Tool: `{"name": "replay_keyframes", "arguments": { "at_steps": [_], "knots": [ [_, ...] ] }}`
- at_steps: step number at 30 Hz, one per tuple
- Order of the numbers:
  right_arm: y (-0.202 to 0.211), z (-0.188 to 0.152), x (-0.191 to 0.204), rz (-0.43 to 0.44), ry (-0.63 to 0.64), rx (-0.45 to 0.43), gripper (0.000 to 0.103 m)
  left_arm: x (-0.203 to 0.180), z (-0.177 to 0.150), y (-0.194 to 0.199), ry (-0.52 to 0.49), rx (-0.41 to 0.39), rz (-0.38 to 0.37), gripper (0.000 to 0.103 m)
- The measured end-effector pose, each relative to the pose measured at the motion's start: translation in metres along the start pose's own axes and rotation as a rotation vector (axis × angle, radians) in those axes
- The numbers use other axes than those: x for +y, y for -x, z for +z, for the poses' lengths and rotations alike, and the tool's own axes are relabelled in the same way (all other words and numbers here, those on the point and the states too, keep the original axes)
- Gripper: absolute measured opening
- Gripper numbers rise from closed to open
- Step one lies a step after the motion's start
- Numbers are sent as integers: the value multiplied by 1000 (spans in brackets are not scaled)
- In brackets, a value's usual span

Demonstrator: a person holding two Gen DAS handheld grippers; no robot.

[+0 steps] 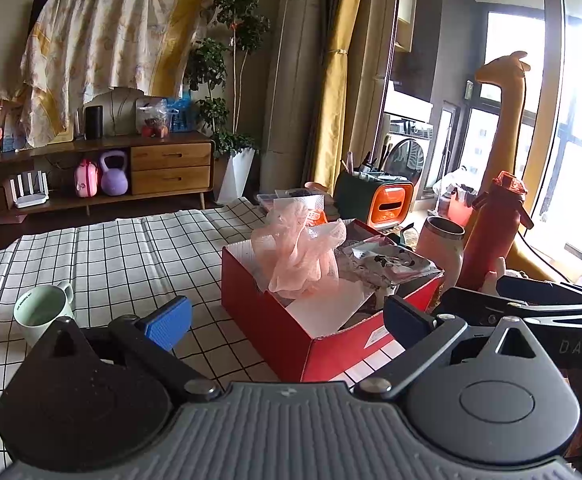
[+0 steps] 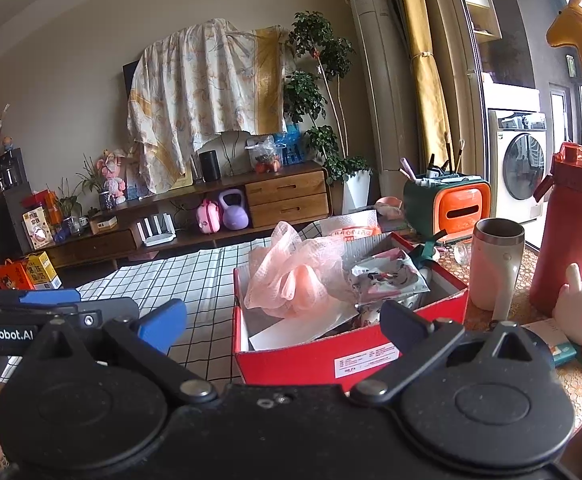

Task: Organize soft objects

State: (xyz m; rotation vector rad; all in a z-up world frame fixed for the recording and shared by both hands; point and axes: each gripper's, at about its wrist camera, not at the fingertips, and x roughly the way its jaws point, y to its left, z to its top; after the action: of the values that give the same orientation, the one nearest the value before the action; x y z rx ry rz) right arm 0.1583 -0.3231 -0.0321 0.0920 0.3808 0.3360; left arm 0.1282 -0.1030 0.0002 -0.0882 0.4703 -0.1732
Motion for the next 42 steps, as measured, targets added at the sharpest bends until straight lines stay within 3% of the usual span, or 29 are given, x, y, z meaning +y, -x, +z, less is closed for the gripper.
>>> {"name": "replay_keyframes", "arguments": {
  "at_steps": [42],
  "knots": [
    [0, -4, 2, 13, -15, 17, 103, 4, -6, 7, 10, -11, 7, 103]
  ]
}}
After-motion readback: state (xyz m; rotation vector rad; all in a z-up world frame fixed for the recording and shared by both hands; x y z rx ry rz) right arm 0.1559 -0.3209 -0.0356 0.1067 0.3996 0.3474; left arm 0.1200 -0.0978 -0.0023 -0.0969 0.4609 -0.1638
